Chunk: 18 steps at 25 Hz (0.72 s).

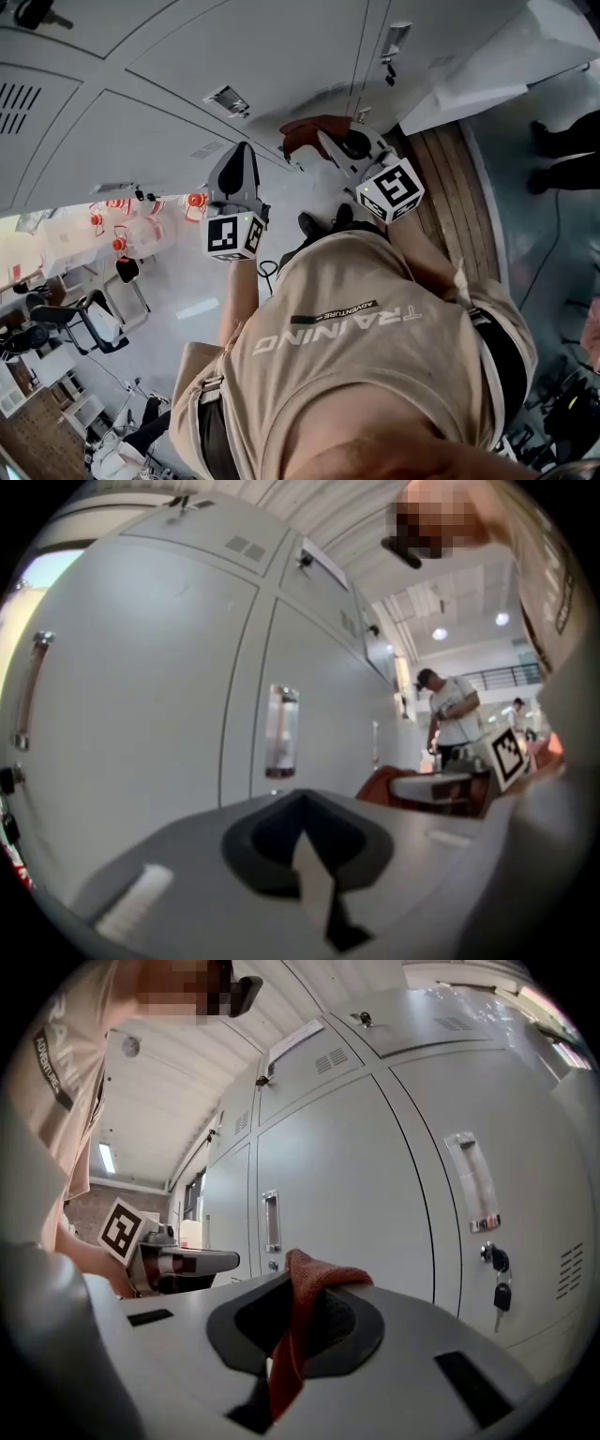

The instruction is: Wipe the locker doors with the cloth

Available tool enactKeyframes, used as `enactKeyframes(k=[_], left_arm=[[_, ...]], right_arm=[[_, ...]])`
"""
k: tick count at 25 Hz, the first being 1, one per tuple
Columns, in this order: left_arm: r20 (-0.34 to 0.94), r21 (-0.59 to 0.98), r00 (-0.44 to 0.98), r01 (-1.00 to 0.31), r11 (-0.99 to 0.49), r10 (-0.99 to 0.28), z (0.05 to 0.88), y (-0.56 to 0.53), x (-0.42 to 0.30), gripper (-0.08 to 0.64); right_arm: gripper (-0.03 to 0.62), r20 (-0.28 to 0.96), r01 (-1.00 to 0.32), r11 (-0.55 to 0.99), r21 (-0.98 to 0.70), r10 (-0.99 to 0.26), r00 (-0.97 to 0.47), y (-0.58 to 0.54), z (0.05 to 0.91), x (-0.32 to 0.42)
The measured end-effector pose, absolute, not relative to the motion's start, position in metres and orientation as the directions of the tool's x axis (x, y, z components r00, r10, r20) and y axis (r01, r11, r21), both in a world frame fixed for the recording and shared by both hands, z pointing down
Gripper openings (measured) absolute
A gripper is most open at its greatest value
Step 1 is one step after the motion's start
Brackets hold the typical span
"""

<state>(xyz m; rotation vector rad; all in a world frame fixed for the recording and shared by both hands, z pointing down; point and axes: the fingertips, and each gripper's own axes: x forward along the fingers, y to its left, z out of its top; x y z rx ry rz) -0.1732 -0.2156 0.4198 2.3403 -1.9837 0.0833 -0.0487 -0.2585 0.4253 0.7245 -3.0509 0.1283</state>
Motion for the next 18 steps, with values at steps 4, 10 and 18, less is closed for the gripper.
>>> enactKeyframes(k=[4,10,18], left_arm=[[0.057,0.015,0.154,-0.988,-0.153,-0.986,0.413,-0.199,-0.183,0.005],[0.038,0.04,0.152,-0.988,-0.15,-0.988,0.415,-0.177,-0.199,0.005],[0.044,0.084,0.182,-0.98,-0.178,-0.982,0.43,-0.178,-0.211,0.005]], right_arm=[[0.028,-0.014,-0.434,0.901,-0.02,-0.434,-0.901,-0.243,0.403,-0.061],[0.028,0.003,-0.415,0.91,0.012,-0.415,-0.91,-0.226,0.4,-0.08],[0.028,0.05,-0.429,0.903,0.008,-0.429,-0.902,-0.222,0.406,-0.089]])
